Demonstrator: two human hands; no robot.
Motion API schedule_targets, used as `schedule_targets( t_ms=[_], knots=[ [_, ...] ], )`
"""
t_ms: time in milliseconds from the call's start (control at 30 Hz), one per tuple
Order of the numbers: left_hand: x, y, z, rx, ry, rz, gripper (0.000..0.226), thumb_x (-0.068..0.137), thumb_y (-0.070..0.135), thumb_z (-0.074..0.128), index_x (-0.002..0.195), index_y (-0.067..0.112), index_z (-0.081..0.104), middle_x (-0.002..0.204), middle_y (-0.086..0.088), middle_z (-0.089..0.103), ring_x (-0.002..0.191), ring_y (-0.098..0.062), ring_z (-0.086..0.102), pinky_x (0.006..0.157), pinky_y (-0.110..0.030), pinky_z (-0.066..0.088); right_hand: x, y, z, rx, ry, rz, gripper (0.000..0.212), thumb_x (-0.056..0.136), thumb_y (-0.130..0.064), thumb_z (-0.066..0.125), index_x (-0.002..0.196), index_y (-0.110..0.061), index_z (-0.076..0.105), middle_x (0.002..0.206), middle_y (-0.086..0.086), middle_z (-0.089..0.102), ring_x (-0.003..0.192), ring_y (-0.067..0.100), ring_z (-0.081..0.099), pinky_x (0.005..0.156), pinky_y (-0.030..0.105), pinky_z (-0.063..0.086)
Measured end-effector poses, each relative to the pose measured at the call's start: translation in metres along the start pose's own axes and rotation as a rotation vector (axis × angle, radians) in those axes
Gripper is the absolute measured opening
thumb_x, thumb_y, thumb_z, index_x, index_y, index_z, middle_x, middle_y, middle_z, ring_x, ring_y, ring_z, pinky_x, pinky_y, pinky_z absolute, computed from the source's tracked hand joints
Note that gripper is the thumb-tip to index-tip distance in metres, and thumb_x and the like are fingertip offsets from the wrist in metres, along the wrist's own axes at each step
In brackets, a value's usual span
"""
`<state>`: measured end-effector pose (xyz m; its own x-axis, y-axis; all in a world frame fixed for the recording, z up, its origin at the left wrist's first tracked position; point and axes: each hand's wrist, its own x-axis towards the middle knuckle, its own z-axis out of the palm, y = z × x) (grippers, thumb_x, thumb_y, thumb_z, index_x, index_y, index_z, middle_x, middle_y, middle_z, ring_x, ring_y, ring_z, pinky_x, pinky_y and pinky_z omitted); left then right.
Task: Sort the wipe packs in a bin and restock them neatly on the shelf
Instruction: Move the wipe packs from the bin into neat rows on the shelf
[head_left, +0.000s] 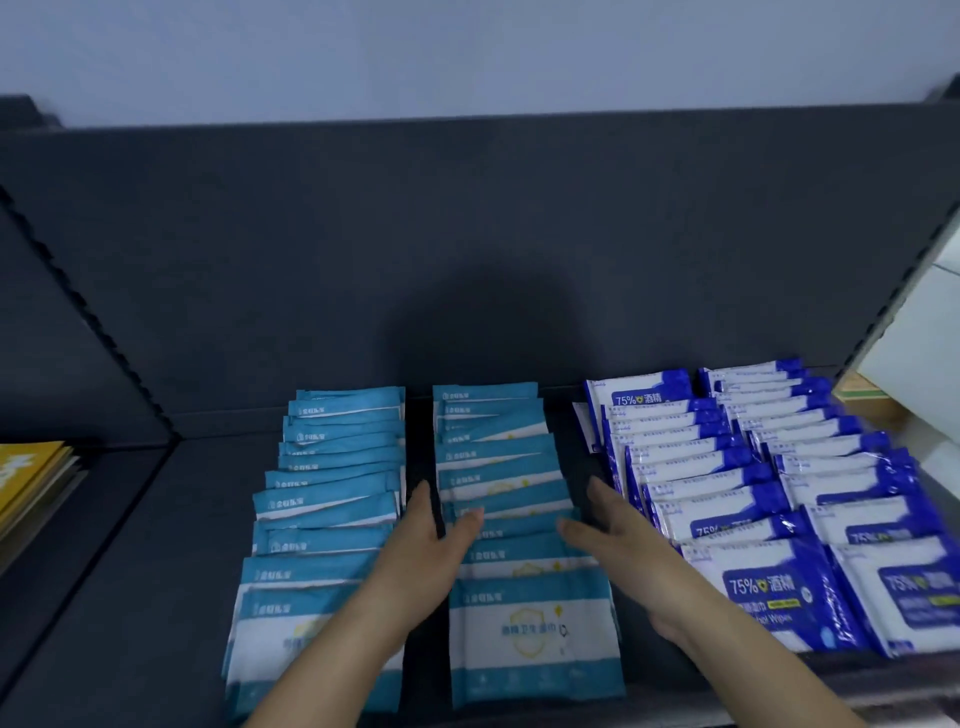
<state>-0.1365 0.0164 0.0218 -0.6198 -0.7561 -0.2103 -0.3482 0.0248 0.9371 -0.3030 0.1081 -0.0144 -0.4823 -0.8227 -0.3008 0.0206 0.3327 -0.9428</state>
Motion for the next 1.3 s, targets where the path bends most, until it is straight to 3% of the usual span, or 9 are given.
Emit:
schedule_targets(
  t_ms=[167, 267, 367, 500, 667, 833, 933, 1067, 1300],
  knots=[
    [-0.019, -0.02, 0.015, -0.054, -0.007, -0.125, 0.034, 0.097, 0.029, 0.051, 0.128, 0.03, 0.037, 0.103, 0.026, 0.048, 0.085, 0.017, 0.045, 0.063, -0.001, 0.041, -0.021, 0.012, 0.007, 0.057, -0.026, 0.026, 0.06, 0.093, -0.017, 0.057, 0.145, -0.018, 0.028, 0.126, -0.015, 0.048, 0.102, 0.003, 0.052, 0.069, 0.011, 0.043],
    [-0.022, -0.028, 0.021, -0.071, -0.003, -0.099, 0.04, 0.096, 0.026, 0.054, 0.13, 0.035, 0.037, 0.109, 0.024, 0.054, 0.097, 0.009, 0.053, 0.075, -0.007, 0.046, -0.031, 0.011, 0.014, 0.037, -0.047, -0.003, 0.039, 0.094, -0.01, 0.054, 0.114, -0.039, 0.036, 0.094, -0.022, 0.053, 0.079, -0.007, 0.055, 0.055, 0.004, 0.044],
    [-0.028, -0.032, 0.025, -0.043, 0.01, -0.076, 0.041, 0.095, 0.02, 0.056, 0.122, 0.043, 0.034, 0.119, 0.017, 0.055, 0.109, -0.003, 0.056, 0.096, -0.024, 0.047, -0.039, 0.017, 0.015, 0.024, -0.059, -0.028, 0.056, 0.094, -0.008, 0.053, 0.126, -0.041, 0.021, 0.096, -0.025, 0.048, 0.084, -0.009, 0.053, 0.057, 0.003, 0.045],
    [-0.033, -0.04, 0.026, 0.093, -0.003, -0.041, 0.054, 0.088, 0.006, 0.063, 0.111, 0.049, 0.039, 0.126, 0.009, 0.055, 0.115, -0.007, 0.055, 0.104, -0.033, 0.044, -0.035, 0.017, 0.015, -0.117, -0.103, -0.073, 0.065, 0.086, 0.009, 0.054, 0.111, -0.048, 0.034, 0.098, -0.025, 0.053, 0.086, -0.012, 0.054, 0.064, 0.004, 0.045],
    [-0.029, -0.048, 0.029, 0.203, 0.052, 0.01, 0.068, 0.08, 0.004, 0.07, 0.127, 0.04, 0.036, 0.127, 0.007, 0.052, 0.119, -0.009, 0.052, 0.106, -0.038, 0.042, -0.031, 0.013, 0.019, -0.206, -0.142, -0.079, 0.091, 0.081, 0.011, 0.055, 0.148, -0.033, 0.012, 0.106, -0.022, 0.049, 0.095, -0.003, 0.052, 0.068, 0.008, 0.045],
    [-0.033, -0.046, 0.035, 0.287, 0.105, 0.061, 0.062, 0.084, 0.009, 0.069, 0.129, 0.031, 0.032, 0.132, 0.005, 0.045, 0.125, -0.014, 0.046, 0.11, -0.035, 0.037, -0.045, 0.022, 0.011, -0.254, -0.117, -0.157, 0.086, 0.078, 0.01, 0.062, 0.127, -0.045, 0.018, 0.099, -0.028, 0.045, 0.09, -0.008, 0.051, 0.066, 0.006, 0.043],
    [-0.038, -0.046, 0.037, 0.445, 0.14, 0.095, 0.079, 0.088, 0.016, 0.066, 0.149, 0.019, 0.014, 0.155, 0.002, 0.013, 0.144, -0.014, 0.016, 0.117, -0.027, 0.016, -0.047, 0.032, 0.012, -0.298, -0.071, -0.197, 0.071, 0.076, 0.007, 0.066, 0.108, -0.044, 0.031, 0.104, -0.02, 0.052, 0.093, -0.007, 0.053, 0.068, 0.004, 0.045],
    [-0.043, -0.047, 0.04, 0.862, 0.11, 0.18, 0.083, 0.096, 0.036, 0.051, 0.151, 0.015, -0.008, 0.157, 0.004, -0.022, 0.145, -0.016, -0.016, 0.119, -0.031, -0.002, -0.05, 0.043, 0.02, -0.352, 0.019, -0.255, 0.07, 0.07, -0.007, 0.073, 0.126, -0.034, 0.041, 0.123, -0.003, 0.052, 0.113, 0.009, 0.052, 0.095, 0.031, 0.049],
    [-0.04, -0.057, 0.031, 1.202, 0.023, 0.259, 0.072, 0.099, 0.051, 0.028, 0.151, 0.022, -0.011, 0.158, 0.001, -0.02, 0.145, -0.018, -0.019, 0.117, -0.041, -0.008, -0.057, 0.039, 0.022, -0.47, -0.027, -0.285, 0.084, 0.077, -0.004, 0.069, 0.144, -0.025, 0.023, 0.129, -0.011, 0.036, 0.116, 0.002, 0.041, 0.085, 0.007, 0.036]
  ],
)
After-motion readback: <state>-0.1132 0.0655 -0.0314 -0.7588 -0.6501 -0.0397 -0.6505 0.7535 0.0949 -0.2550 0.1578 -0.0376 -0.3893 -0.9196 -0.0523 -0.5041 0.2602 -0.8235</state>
